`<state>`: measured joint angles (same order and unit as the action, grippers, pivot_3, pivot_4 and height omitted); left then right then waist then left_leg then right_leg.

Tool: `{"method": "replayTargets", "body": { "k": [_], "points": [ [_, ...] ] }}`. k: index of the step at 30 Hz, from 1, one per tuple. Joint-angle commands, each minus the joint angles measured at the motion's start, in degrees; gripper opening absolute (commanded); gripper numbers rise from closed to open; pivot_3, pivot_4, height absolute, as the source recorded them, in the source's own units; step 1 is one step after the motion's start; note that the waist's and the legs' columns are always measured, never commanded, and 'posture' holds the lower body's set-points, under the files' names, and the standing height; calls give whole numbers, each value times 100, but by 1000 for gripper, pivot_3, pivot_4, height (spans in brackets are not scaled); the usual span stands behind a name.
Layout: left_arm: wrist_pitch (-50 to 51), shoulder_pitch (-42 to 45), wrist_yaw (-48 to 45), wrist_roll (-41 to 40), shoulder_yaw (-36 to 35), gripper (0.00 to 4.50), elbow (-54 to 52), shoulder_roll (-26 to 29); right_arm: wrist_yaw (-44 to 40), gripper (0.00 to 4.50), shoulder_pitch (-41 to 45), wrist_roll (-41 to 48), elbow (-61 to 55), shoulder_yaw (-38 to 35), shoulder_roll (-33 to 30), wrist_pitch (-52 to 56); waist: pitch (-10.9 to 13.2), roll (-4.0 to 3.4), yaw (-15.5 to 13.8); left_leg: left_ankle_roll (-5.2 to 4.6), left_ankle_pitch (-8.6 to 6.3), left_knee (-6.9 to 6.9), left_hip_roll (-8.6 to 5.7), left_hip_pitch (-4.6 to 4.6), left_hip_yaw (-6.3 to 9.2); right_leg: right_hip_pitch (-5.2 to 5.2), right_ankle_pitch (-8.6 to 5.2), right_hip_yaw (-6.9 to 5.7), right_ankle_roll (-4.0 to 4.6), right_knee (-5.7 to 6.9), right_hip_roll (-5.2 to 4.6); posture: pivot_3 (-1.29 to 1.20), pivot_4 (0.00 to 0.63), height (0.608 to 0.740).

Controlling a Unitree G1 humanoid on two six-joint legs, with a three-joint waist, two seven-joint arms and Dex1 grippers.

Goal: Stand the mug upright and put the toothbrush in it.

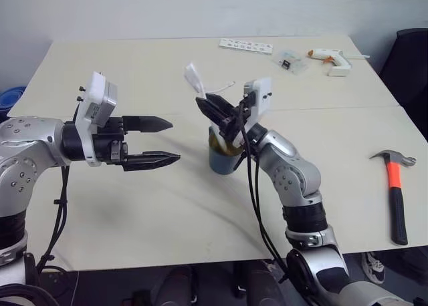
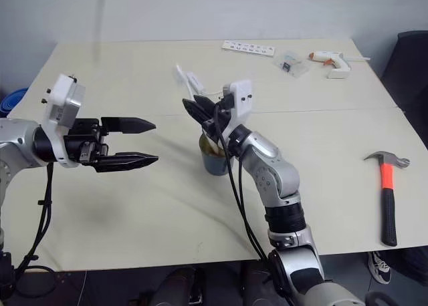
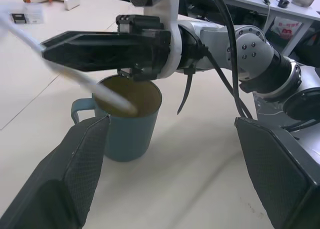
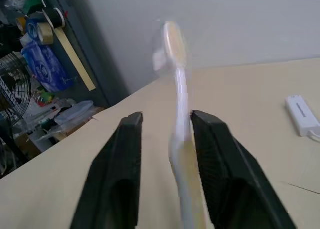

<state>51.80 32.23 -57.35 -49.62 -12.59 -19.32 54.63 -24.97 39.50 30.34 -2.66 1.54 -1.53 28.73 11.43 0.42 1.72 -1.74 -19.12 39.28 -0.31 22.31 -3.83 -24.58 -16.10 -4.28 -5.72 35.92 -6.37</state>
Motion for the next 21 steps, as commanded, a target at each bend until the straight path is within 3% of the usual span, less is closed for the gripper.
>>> {"method": "replayTargets", "body": {
  "k": [1,6,9,12,19,21],
  "points": [
    [121,153,-114,-386,-223,4250,34,15,-82,2760,-37,127,-437,-104,-92,-19,0,0,1,0,0,0,0,0,0,0,0,0,0,0,0,0,150,740],
    [26,170,-64,-340,-193,4250,140,-38,-90,4400,-147,432,-1045,-388,-561,405,0,0,-14,0,0,0,0,0,1,0,0,0,0,0,-2,0,150,740],
    [-74,108,-78,-257,-155,4250,145,-48,-290,4457,-106,1000,-1555,-763,-1253,1047,0,0,-22,0,0,0,-1,1,3,1,0,-2,0,-2,-4,0,150,740],
    [-156,11,-161,-199,-153,4250,160,-9,-865,4457,12,1474,-1742,-1142,-2353,1647,0,0,-23,-1,0,0,-1,1,4,2,0,-2,0,-3,-7,0,150,740],
    [-361,-244,-576,17,-274,4250,335,339,-3327,4457,-551,1667,-1464,-1500,-5393,2085,1,2,-62,-8,-4,-1,2,1,-6,6,0,0,0,-17,-7,0,150,740],
    [-482,-374,-771,129,-318,4250,390,524,-3814,4457,-803,1530,-1355,-1499,-5913,1929,1,3,-46,-10,-5,-4,3,0,-7,7,0,0,0,-19,-7,0,150,740]
  ]
}}
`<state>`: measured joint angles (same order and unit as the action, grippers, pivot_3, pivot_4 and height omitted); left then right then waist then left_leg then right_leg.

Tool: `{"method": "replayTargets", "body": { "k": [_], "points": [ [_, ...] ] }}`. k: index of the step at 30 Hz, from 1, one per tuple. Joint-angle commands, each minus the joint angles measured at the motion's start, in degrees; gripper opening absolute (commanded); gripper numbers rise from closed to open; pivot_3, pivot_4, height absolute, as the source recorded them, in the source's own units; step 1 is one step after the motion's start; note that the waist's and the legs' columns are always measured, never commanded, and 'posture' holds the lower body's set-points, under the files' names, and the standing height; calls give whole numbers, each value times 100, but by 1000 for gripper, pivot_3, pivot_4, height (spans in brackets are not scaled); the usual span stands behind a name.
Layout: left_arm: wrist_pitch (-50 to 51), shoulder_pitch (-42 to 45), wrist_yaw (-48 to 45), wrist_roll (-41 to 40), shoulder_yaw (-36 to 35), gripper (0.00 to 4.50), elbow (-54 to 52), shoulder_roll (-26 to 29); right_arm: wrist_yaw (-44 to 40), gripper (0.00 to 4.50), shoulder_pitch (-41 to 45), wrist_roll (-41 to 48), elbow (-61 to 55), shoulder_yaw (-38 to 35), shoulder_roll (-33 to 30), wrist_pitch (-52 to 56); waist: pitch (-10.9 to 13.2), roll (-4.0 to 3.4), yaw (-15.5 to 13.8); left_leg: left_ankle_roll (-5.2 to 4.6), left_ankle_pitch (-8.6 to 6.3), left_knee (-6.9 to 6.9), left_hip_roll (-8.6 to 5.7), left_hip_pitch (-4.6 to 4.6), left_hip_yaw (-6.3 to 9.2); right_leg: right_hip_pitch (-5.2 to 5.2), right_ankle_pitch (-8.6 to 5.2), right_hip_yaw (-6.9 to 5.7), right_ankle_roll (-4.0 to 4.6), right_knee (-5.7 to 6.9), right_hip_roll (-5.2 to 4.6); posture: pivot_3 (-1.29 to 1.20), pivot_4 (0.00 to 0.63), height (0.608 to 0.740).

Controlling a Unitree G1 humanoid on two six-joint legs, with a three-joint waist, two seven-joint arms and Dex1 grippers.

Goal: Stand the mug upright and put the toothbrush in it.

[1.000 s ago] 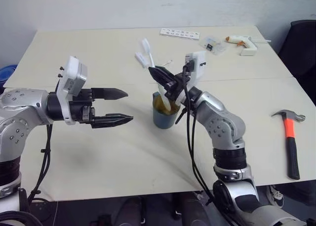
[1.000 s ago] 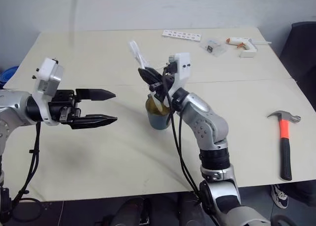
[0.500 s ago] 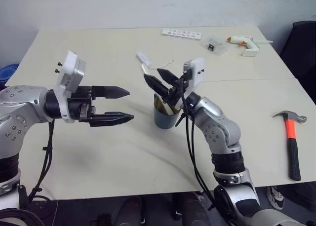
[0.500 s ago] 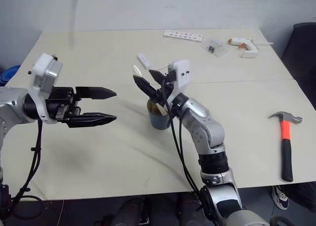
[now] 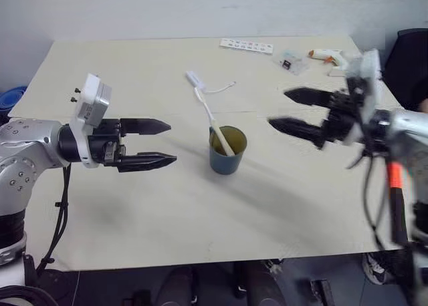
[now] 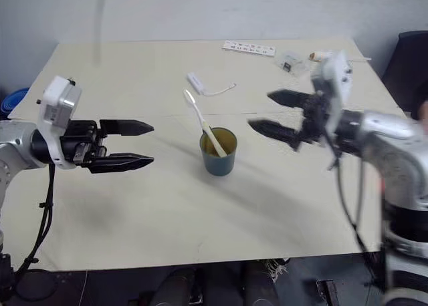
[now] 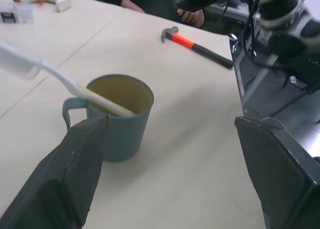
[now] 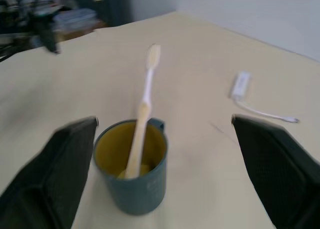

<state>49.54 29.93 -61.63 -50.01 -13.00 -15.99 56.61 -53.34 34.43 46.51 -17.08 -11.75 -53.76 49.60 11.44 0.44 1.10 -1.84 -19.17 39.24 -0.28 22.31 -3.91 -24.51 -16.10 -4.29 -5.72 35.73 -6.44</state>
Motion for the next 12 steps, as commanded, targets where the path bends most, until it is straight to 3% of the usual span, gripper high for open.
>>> {"method": "replayTargets", "body": {
  "k": [1,6,12],
  "points": [
    [-373,-228,-445,283,-283,4250,123,440,-1079,4457,-365,-101,179,-188,-842,-168,0,0,26,-1,-1,-1,2,-5,-10,1,0,-1,0,-2,-1,0,150,740],
    [-774,-360,-736,589,-289,4250,415,684,-1528,4457,-711,-70,271,-283,-1206,-186,0,0,18,-2,0,-1,4,-14,-22,0,0,-1,0,6,-10,0,150,740],
    [-910,-281,-821,641,-201,4250,462,631,-1453,4457,-722,-50,168,-226,-1072,-213,0,0,-18,-3,0,-1,3,-11,-20,-1,0,2,0,3,-18,0,150,740]
  ]
}}
